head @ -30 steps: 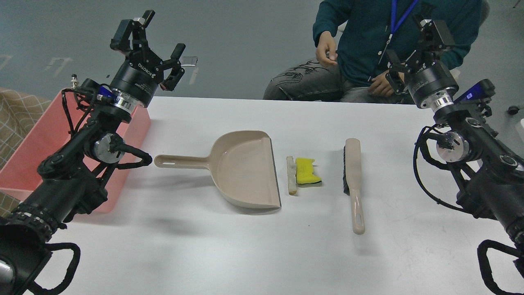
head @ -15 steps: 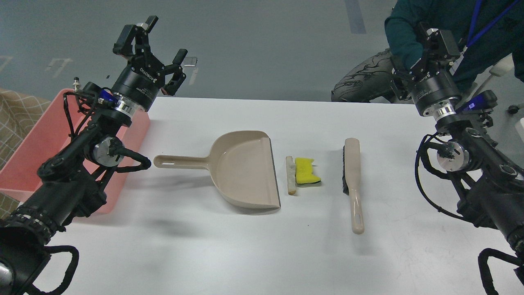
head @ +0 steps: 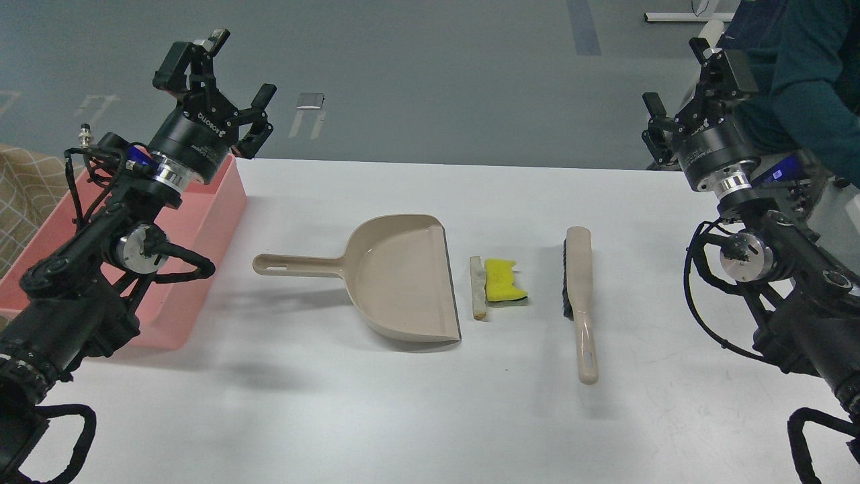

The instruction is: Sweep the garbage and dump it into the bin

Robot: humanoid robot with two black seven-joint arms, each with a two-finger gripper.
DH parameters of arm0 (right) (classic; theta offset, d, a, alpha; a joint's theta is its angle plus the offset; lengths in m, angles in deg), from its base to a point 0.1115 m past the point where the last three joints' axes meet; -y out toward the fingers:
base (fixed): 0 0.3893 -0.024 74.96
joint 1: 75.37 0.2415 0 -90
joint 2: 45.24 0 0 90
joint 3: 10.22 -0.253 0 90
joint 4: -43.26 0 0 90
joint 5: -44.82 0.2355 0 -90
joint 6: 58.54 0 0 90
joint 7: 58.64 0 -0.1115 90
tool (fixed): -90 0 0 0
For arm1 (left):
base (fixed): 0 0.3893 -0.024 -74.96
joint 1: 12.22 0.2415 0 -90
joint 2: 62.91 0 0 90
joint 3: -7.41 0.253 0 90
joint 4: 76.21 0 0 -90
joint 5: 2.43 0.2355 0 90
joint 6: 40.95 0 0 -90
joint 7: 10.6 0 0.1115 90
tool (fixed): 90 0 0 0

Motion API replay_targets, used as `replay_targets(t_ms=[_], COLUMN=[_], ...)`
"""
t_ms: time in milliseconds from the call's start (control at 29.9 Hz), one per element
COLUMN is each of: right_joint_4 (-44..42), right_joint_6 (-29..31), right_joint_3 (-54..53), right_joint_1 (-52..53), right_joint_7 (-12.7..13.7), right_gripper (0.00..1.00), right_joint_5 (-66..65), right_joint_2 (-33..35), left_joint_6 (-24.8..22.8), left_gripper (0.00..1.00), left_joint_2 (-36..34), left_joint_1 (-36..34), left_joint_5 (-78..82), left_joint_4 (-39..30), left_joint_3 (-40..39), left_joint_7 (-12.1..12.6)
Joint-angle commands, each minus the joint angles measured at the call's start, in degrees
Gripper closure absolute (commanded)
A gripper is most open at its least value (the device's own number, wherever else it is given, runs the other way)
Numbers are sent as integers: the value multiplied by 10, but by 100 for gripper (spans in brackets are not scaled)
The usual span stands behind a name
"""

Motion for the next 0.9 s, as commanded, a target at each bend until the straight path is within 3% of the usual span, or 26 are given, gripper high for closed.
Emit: replay_targets(t_ms=[0,870], right_joint_4=[2,1], right_joint_6=[0,-6], right_joint_3=[1,2], right_joint_1=[-1,-2], right_joint_7=[0,2], right_gripper=[0,0], right_joint_5=[-1,-1], right_joint_2=[3,3], left_joint_6=[0,10], left_gripper=[2,2], left_joint_2=[1,-2], left_joint_1=[3,9], left_joint_5=[-2,8], left_joint_4=[-9,-65], left_joint_3=[-3,24], left_joint_7=[-4,3])
